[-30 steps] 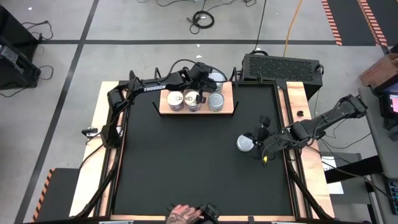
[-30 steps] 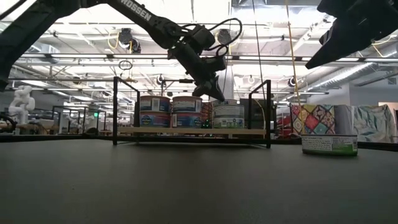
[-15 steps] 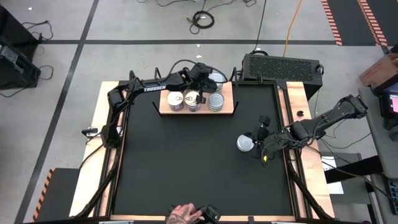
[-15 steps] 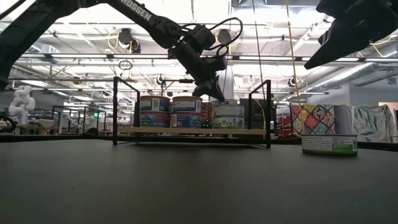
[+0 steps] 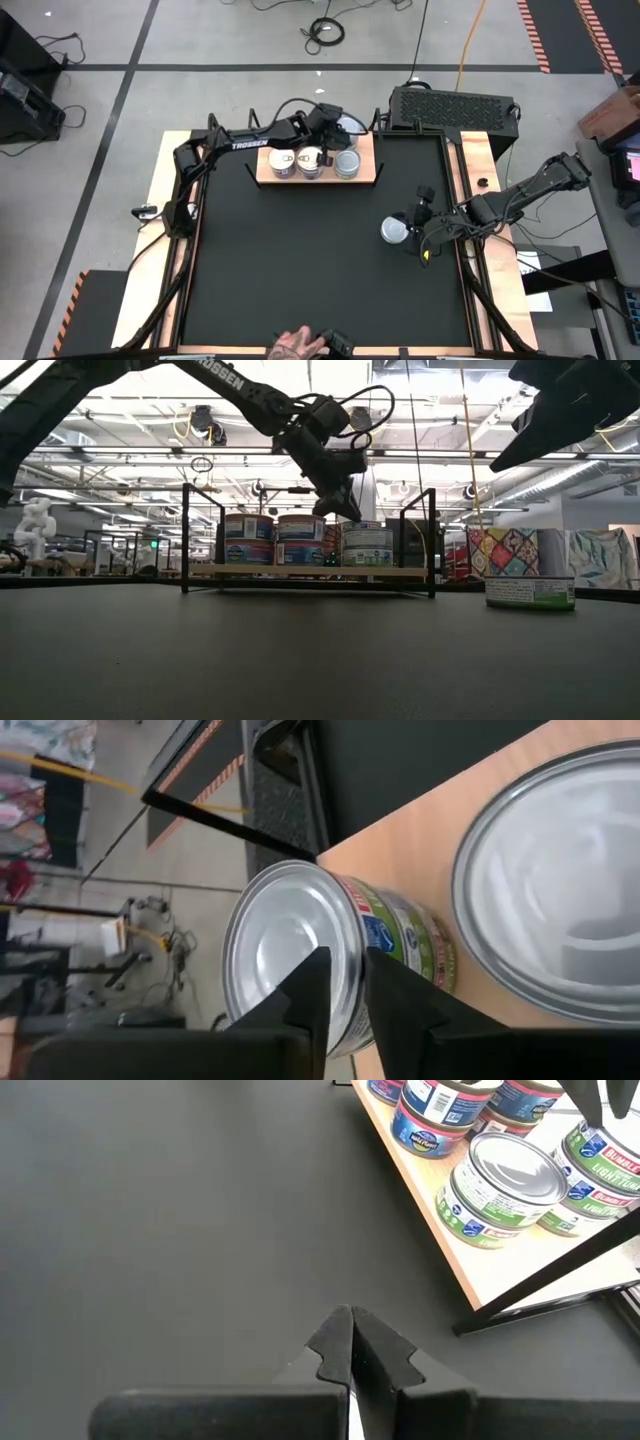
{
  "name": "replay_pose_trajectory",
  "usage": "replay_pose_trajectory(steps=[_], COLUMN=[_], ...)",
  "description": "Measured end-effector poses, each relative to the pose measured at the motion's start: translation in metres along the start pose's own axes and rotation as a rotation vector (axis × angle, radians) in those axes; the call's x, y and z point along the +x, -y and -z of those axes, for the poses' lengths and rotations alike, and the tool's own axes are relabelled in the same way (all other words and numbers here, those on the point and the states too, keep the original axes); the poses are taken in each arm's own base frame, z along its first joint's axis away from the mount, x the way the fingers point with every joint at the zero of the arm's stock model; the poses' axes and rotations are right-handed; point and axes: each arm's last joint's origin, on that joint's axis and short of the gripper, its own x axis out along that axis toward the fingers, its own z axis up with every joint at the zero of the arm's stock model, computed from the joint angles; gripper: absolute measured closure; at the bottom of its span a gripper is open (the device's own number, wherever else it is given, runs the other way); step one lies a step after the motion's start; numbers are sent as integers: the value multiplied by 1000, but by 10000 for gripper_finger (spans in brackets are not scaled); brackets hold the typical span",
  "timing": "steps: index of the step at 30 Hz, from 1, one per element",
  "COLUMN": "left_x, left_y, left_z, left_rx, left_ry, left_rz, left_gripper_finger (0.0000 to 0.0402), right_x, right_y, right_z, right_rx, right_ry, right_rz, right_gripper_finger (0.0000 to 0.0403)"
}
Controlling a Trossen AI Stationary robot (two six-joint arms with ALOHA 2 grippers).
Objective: Stack canned seafood by type on shelf
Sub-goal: Stack the green tuna can on top of the green tuna can on the shelf
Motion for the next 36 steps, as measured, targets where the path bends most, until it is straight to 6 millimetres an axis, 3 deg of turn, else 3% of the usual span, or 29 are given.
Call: replay_pose_trajectory(steps=[6,17,23,29,36], left_x=[-5,-48,-78,-89,-75], left_y=[6,9,14,40,97], left_z=[-18,-59,-77,-92,-124], left_rx=[26,36,-66,-195,-171], left_ry=[16,102,169,288,377], left_rz=[-51,-109,-61,231,474], left_gripper_finger=[322,322,322,322,322], right_x=[0,0,0,0,0], right_y=[0,0,0,0,0], right_z=[0,1,1,1,1], right_rx=[-2,-7,-13,-27,-23], right_ry=[-3,-8,-10,-11,-10], right_rz=[1,2,3,3,0], right_gripper_finger=[403,403,403,403,403])
